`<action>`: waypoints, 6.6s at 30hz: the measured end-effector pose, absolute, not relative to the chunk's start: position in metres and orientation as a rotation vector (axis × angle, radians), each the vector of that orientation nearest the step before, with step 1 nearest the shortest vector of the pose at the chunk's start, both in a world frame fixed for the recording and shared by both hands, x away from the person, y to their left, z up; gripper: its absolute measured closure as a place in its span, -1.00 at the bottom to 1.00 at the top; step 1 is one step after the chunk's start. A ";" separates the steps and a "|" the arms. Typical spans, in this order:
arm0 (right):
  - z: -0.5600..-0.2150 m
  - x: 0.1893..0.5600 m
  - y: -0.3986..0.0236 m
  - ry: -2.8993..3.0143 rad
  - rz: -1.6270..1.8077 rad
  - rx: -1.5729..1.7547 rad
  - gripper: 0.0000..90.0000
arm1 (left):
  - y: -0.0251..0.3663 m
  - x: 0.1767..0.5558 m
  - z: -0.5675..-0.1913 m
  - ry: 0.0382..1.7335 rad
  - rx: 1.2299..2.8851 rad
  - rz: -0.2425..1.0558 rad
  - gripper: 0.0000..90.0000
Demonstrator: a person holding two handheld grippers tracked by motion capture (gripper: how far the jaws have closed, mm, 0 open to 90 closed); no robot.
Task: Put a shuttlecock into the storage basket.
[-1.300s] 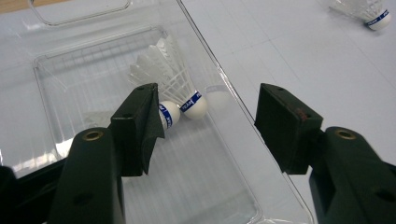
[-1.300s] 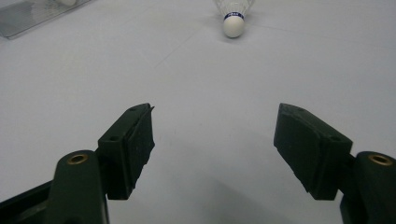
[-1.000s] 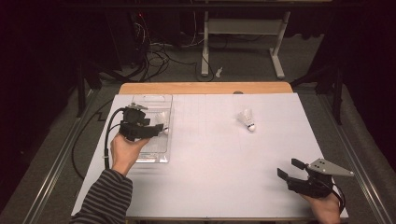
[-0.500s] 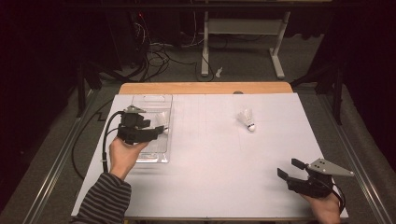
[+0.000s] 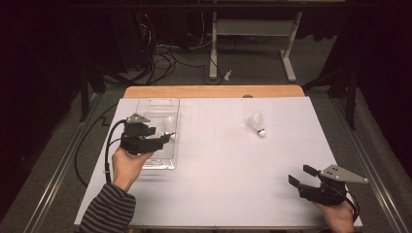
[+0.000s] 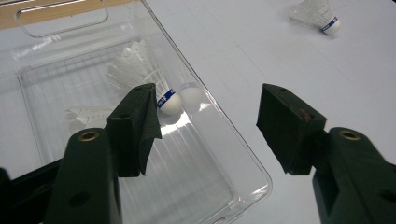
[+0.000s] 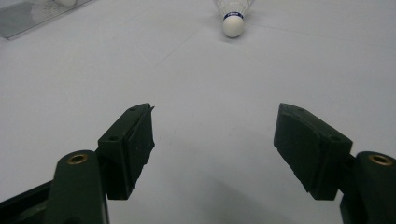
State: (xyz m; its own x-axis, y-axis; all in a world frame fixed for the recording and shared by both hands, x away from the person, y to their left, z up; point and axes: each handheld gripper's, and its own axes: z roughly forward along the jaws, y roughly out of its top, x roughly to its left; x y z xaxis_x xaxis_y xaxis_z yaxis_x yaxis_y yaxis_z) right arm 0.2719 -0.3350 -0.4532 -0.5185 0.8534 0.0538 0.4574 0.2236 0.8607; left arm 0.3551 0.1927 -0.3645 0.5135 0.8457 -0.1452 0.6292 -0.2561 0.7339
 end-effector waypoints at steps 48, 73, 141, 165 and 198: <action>-0.453 0.272 -0.335 2.067 1.231 1.211 -0.36 | 0.214 0.311 -0.383 1.184 1.908 0.359 -0.17; -0.453 0.272 -0.335 2.072 1.230 1.206 -0.36 | 0.206 0.300 -0.391 1.142 1.923 0.351 -0.18; -0.453 0.271 -0.335 2.073 1.231 1.200 -0.36 | 0.131 0.343 -0.384 1.018 1.970 0.250 -0.15; -0.453 0.271 -0.335 2.071 1.233 1.198 -0.36 | 0.112 0.358 -0.380 0.989 1.977 0.237 -0.14; -0.453 0.271 -0.335 2.072 1.234 1.199 -0.36 | 0.087 0.377 -0.375 0.945 1.981 0.232 -0.14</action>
State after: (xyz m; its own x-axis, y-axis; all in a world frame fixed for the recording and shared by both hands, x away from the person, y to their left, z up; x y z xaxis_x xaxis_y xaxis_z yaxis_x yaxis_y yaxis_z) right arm 0.2712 -0.3353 -0.4528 -0.5243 0.8498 0.0541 0.4522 0.2240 0.8634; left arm 0.3766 0.0865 -0.3749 0.6901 0.6973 -0.1938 0.5282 -0.3022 0.7936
